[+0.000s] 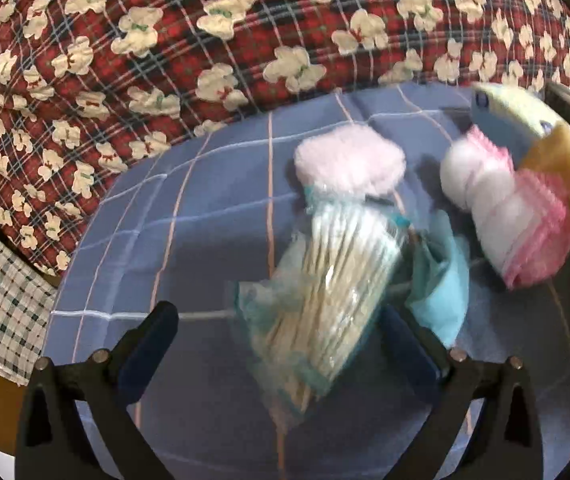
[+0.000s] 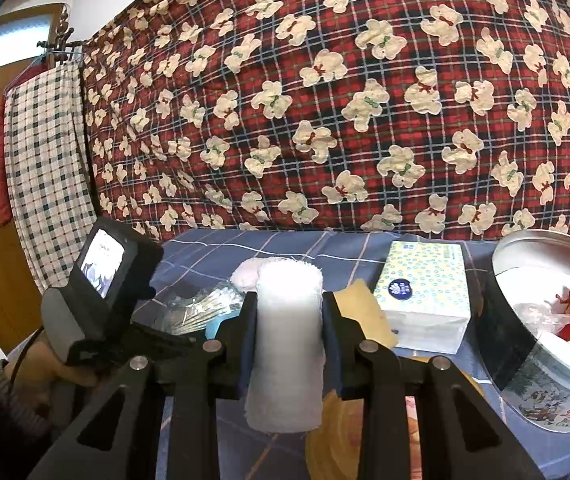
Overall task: Organize soft objects
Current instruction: 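Grasp the white foam roll with the right tool while the left tool grasps the cotton swab bag, then carry the foam roll with the right tool while the left tool carries the swab bag over the tin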
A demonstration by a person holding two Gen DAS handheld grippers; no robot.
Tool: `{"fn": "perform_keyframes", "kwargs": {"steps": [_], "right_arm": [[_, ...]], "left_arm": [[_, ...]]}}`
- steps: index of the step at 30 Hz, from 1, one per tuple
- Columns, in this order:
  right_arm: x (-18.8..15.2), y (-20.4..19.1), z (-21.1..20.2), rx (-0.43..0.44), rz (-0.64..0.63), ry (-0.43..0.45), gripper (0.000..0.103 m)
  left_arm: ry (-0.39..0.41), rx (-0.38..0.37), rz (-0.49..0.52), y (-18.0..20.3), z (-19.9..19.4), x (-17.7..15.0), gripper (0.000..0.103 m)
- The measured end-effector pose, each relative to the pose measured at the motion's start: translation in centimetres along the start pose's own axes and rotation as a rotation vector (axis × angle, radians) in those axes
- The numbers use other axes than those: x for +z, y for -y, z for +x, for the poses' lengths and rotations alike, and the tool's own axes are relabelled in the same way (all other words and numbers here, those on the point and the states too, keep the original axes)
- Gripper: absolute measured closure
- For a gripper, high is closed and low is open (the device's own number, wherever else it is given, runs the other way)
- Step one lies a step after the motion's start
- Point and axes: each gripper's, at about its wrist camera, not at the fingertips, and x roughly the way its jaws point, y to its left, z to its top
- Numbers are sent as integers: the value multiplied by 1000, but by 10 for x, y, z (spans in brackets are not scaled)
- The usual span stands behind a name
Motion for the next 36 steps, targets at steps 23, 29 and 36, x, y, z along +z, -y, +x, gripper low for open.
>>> {"fn": "perform_keyframes", "kwargs": {"steps": [23,29,36], "right_arm": [[1,12,-1,-21,24,22,70],[5,15,-17,-83,-9,116,70],[6,28,-28,-162,-59,168,70]], "left_arm": [[167,-285,-240,-24,-27,0,66],[294,-301,-356,-32,-49,-7,66],[389,-271,-343,3,-76,-6,66]]}}
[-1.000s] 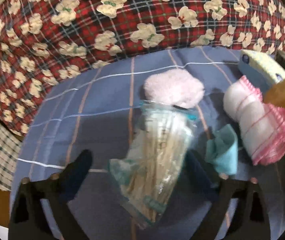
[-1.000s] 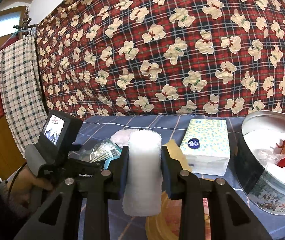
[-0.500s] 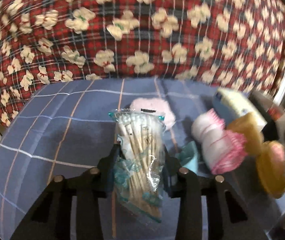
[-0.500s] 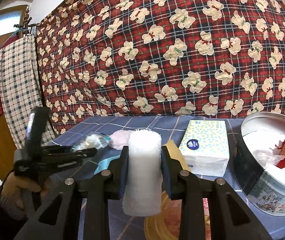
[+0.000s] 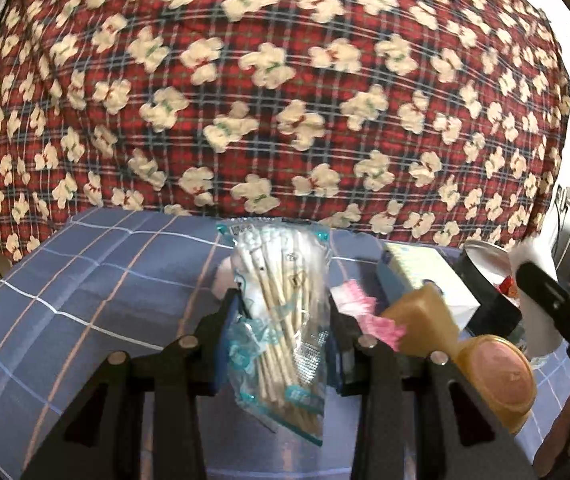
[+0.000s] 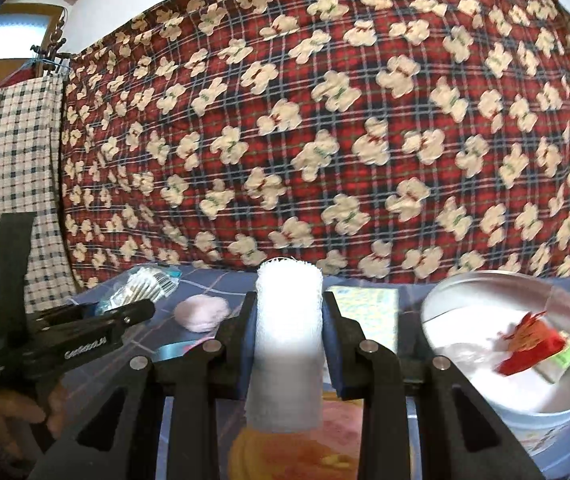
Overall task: Organize soft objects
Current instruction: 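Carry the foam roll with the right tool while the left tool carries the swab bag over the tin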
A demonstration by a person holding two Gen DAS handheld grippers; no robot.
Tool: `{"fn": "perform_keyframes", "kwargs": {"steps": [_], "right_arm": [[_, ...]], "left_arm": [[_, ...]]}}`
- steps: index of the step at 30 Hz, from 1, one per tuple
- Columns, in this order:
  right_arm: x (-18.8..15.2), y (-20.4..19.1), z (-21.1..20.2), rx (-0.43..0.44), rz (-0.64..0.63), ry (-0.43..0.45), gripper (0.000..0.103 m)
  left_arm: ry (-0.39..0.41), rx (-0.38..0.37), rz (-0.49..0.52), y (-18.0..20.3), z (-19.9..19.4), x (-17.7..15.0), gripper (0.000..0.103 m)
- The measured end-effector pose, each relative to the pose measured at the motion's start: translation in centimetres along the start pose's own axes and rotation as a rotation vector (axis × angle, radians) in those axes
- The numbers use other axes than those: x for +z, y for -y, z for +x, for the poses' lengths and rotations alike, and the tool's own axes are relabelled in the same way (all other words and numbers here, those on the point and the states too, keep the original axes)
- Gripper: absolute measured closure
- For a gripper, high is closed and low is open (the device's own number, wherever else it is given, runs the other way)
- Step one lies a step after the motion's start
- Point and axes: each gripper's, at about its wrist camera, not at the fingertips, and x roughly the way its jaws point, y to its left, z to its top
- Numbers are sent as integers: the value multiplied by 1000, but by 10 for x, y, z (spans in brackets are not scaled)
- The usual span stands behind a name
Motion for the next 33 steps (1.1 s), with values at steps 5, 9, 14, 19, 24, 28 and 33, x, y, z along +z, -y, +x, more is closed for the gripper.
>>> {"fn": "perform_keyframes", "kwargs": {"steps": [5,9,14,19,24,28,33], "right_arm": [[0,20,-5,-65,-14,22,70],[1,40,-8,-102,0,26,70],[2,62,-12,-139,25,32,70],[3,82,-18,-171,39,45,70],[4,100,-23,-194,57,58,70],[4,112,-27,-215,57,65,70],[4,126,-30,-240,68,68,70]], "left_arm": [[4,-8,21,32,0,-4,66],[11,-14,45,57,1,-6,66],[29,-9,90,84,0,-8,66],[36,-13,108,105,1,-8,66],[47,-25,109,120,0,-7,66],[51,-42,116,134,-1,-7,66],[57,-68,132,153,-1,-6,66]]}}
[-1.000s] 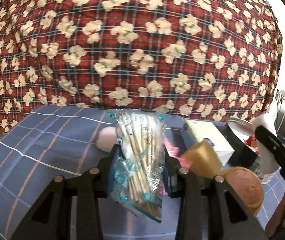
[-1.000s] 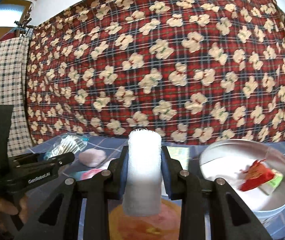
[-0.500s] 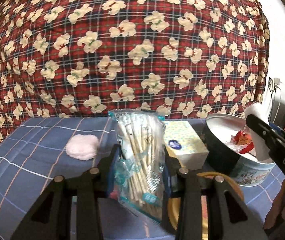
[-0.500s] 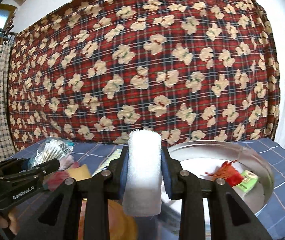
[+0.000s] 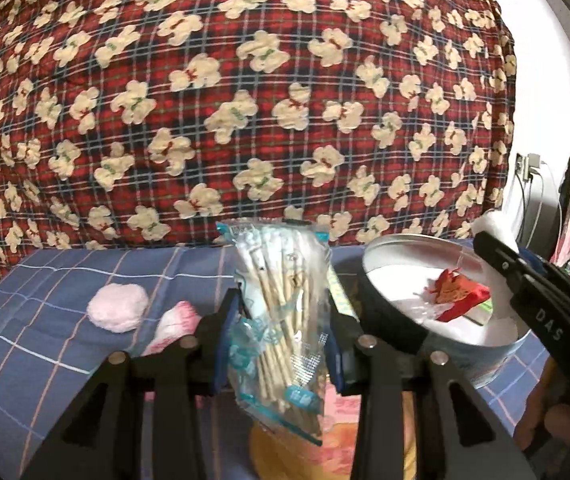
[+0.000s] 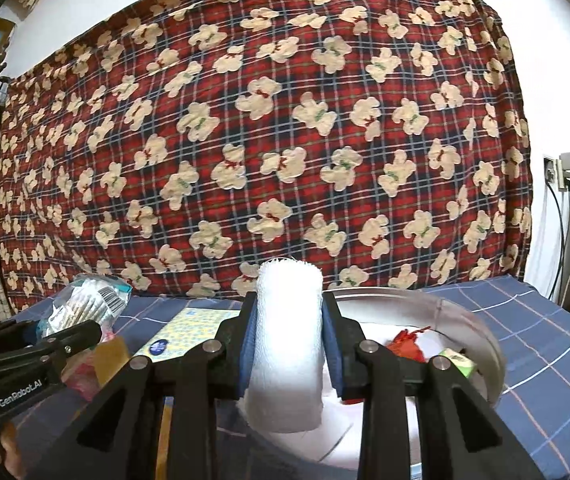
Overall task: Organize soft objects
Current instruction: 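Carry the foam roll with the right tool while the left tool carries the swab bag over the tin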
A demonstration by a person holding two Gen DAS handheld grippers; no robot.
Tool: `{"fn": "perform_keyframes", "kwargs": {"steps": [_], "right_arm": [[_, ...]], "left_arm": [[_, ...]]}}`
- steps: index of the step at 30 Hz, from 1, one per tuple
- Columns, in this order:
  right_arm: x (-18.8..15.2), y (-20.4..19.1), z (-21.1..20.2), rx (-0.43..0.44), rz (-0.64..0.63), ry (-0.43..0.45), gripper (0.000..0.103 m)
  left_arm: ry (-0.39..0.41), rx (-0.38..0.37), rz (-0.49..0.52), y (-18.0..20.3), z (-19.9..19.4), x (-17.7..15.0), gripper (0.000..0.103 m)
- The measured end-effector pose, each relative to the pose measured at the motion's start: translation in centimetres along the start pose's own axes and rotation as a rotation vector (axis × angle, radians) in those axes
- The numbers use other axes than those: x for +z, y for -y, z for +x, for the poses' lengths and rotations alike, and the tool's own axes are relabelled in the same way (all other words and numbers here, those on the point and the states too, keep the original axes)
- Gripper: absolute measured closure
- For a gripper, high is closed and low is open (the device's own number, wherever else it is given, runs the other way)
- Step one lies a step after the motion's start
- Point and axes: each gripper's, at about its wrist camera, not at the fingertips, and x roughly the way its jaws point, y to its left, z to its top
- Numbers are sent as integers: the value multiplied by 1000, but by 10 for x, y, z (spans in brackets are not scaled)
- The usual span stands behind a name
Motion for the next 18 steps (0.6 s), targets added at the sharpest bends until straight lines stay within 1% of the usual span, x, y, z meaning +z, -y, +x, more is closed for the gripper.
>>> {"fn": "perform_keyframes", "kwargs": {"steps": [10,18], "right_arm": [[3,28,0,-41,12,13,70],[5,52,2,-88,15,12,70]], "left_arm": [[6,-55,21,35,6,6,66],[-8,-98,10,53,13,8,66]]}}
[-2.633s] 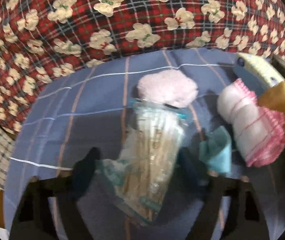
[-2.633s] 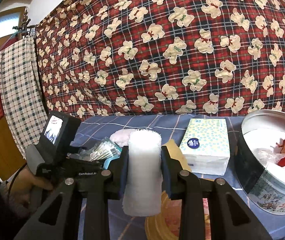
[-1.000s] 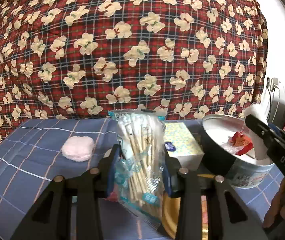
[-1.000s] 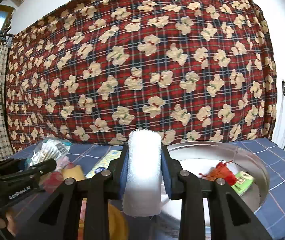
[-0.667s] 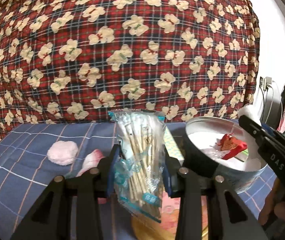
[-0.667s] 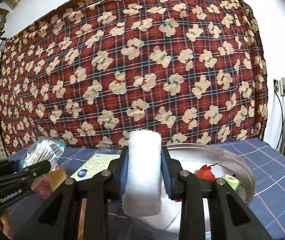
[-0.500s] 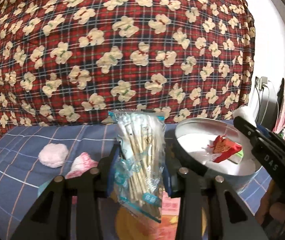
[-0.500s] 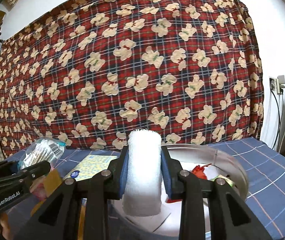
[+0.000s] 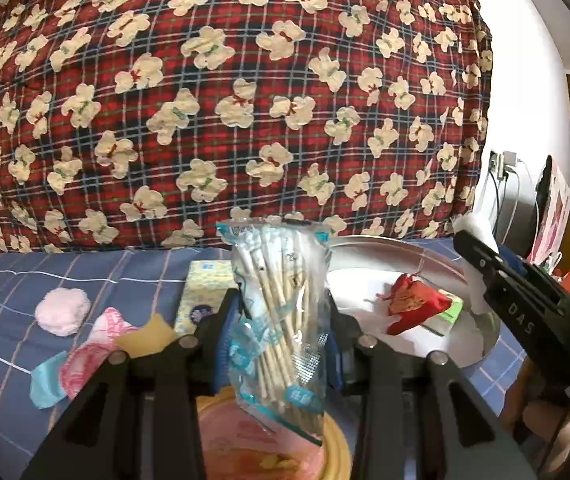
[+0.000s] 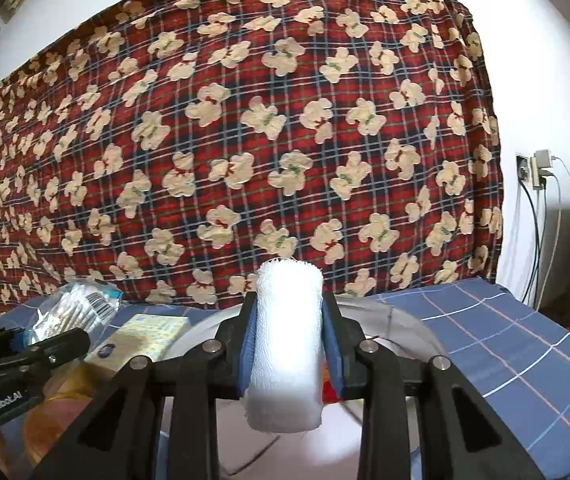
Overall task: Organize soft objects
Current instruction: 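Carry the foam roll with the right tool while the left tool carries the swab bag over the tin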
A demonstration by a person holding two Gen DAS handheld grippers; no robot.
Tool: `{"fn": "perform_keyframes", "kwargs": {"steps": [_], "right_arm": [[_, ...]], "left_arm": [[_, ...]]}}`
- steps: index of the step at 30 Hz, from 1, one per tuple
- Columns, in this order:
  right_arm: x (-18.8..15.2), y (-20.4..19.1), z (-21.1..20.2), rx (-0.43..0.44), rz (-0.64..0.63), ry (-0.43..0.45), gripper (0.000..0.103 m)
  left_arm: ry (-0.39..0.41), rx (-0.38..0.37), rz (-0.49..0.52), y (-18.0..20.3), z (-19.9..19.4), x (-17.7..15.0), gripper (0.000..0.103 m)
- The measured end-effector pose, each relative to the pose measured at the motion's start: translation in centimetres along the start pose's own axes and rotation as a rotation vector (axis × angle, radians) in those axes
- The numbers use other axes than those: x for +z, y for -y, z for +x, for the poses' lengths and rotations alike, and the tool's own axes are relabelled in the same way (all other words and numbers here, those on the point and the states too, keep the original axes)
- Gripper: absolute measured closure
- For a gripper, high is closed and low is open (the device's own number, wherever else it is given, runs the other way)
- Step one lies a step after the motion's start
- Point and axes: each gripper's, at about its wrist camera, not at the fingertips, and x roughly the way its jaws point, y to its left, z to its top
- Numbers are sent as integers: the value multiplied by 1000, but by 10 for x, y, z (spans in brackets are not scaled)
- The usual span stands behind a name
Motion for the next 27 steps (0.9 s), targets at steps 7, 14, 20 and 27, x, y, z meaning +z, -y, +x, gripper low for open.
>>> {"fn": "perform_keyframes", "kwargs": {"steps": [7,14,20,27], "right_arm": [[3,25,3,-45,29,4,70],[6,51,10,-92,53,-11,70],[4,70,18,-125,93,-50,70],[-4,71,33,-153,84,-137,70]], "left_arm": [[-3,-30,3,17,7,1,66],[-20,-68,12,38,19,3,66],[-31,-107,46,66,29,4,66],[-93,-107,73,94,59,7,66]]}}
